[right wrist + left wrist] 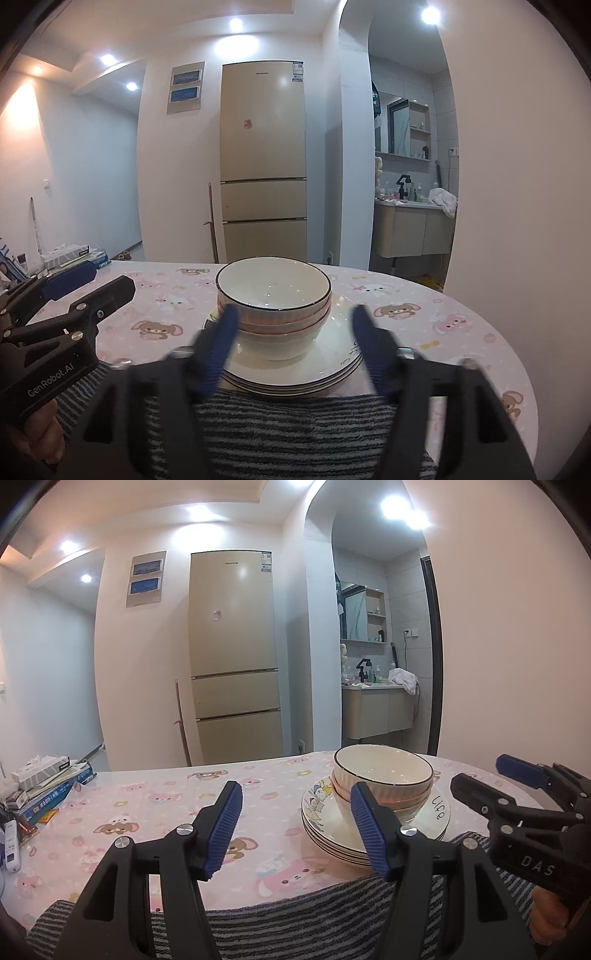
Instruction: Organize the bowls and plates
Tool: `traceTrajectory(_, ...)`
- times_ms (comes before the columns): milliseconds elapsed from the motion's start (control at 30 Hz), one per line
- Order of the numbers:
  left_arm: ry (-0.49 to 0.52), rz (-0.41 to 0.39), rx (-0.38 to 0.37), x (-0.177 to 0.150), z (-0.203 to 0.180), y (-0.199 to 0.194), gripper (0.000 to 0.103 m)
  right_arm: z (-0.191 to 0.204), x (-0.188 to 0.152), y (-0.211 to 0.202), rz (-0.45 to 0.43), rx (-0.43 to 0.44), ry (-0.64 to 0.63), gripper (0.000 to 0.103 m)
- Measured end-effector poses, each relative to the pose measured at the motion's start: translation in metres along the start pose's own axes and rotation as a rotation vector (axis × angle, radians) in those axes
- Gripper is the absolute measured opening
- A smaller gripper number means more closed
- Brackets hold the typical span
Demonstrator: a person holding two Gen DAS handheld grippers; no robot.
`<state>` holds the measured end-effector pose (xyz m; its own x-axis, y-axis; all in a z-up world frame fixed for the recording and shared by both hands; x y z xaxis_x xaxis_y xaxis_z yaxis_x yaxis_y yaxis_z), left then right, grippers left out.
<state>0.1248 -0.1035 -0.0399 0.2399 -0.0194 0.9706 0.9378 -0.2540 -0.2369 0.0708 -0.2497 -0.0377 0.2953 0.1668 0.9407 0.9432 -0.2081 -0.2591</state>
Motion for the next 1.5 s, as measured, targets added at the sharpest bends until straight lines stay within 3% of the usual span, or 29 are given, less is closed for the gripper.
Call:
traceTrajectory(33,0.0,0.0,-0.001,0.0,0.0,0.0,0.06,-0.002,0.0,-0.002,-0.005,-0.001,0.01,0.078)
traceTrajectory(100,0.003,-0.002,0.0,0.0,-0.001,0.0,0.06,-0.007,0.0,-0.002,-0.004,0.003,0.037,0.092)
traceTrajectory(200,0.006,-0.004,0.0,0.0,0.0,0.0,0.061,-0.015,-0.002,0.0,0.006,0.007,0.079,0.094)
traceTrajectory(267,0.005,-0.004,0.001,-0.001,0.001,0.0,0.061,-0.02,-0.003,0.002,0.01,0.018,0.106,0.103)
traceTrajectory(767,0.004,-0.006,0.005,-0.002,0.002,0.001,0.061,-0.02,-0.001,0.0,-0.003,0.008,0.105,0.103)
traceTrajectory(1500,-0.016,0.005,-0.006,-0.003,0.006,0.003,0.075,-0.018,-0.002,0.002,0.001,0.006,0.099,0.103)
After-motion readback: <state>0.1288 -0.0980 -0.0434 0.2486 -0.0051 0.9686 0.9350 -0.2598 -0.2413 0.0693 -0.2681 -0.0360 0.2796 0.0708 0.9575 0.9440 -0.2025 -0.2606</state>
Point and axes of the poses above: each gripper's, at about its wrist camera, not at the fingertips, and y roughly the way its jaws point, z to its left, x to its top, the point moved 8 cm from there along y, roughly the way its jaws point, and after that the axes turned 5 degrees about -y, right-handed, at the moved point
